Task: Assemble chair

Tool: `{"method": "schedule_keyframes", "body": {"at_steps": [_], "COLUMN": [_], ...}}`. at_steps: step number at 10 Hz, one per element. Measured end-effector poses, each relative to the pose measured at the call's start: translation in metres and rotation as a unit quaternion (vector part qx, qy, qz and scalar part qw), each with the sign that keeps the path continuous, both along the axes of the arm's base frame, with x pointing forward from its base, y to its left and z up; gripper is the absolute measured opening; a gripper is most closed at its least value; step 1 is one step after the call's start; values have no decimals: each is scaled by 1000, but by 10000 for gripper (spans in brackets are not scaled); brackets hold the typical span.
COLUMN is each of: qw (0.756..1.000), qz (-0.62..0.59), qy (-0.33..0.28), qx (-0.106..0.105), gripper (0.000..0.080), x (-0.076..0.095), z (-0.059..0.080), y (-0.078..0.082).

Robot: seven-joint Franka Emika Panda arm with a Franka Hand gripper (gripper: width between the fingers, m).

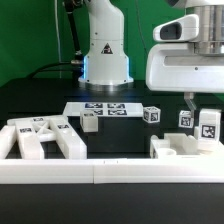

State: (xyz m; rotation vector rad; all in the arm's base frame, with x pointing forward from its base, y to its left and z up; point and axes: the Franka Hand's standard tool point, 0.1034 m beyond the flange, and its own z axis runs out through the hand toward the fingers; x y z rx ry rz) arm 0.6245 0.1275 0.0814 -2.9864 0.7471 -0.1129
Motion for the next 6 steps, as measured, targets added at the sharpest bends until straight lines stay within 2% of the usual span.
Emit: {"method": "schedule_keyframes", "body": {"at_steps": [2, 4, 6], "qw": [995, 976, 973], "qz": [-94, -217, -228], "qy": [5, 10, 10], "qx": [8, 17, 19], "gripper": [291, 291, 291], "x": [1, 2, 3], "z": [0, 0, 0], "y": [0, 0, 0]}}
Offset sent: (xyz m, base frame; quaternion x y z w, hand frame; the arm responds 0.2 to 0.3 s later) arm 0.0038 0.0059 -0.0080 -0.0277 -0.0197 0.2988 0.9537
